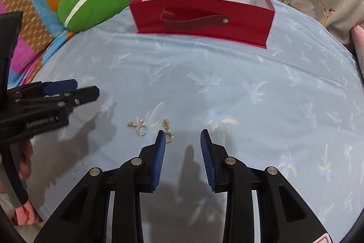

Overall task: Organize jewelry
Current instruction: 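Grasp a gold drop earring with the right tool while the left tool grasps the other, then carry both gold drop earrings over the red box, then open both tools to drop the drop earrings into the box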

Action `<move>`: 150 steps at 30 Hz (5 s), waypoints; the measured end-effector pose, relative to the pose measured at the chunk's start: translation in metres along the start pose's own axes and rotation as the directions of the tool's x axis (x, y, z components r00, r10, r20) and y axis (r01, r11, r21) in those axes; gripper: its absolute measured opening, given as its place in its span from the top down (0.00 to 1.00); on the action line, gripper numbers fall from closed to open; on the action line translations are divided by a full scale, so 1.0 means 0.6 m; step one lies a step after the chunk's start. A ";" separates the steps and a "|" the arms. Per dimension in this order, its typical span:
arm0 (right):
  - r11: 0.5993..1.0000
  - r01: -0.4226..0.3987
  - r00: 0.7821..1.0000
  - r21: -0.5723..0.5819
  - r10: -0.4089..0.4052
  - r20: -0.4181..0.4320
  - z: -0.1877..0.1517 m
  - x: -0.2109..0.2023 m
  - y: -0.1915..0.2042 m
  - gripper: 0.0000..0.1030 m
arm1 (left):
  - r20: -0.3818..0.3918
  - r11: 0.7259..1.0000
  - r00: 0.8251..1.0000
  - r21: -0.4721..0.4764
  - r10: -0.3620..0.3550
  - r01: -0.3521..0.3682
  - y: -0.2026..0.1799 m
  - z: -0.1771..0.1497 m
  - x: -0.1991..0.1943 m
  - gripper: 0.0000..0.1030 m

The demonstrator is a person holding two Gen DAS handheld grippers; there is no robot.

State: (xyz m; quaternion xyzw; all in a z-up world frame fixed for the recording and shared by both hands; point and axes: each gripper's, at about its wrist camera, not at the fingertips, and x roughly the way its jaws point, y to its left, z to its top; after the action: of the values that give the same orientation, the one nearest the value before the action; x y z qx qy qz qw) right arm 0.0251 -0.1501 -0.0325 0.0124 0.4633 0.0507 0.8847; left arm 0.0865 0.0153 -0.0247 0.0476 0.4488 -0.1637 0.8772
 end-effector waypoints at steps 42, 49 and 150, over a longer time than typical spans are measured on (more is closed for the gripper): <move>0.987 0.037 0.999 0.156 -0.037 -0.002 -0.015 -0.003 -0.073 0.87 | -0.043 0.990 0.994 0.102 -0.096 0.100 -0.112 -0.024 0.060 0.46; 0.985 0.033 0.999 0.169 -0.035 0.007 -0.014 -0.007 -0.078 0.87 | -0.035 0.989 0.994 0.102 -0.101 0.105 -0.110 -0.028 0.057 0.77; 0.984 0.001 0.994 0.177 -0.020 0.110 0.618 0.291 -0.221 0.84 | 0.160 1.000 0.987 0.005 -0.018 0.017 0.008 0.615 0.313 0.96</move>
State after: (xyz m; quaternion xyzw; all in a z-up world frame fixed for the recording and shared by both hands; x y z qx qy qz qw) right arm 0.4388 -0.2550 0.0269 0.0912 0.4161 0.0040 0.9047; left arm 0.4748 -0.1113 0.0429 0.0318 0.3769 -0.1754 0.9090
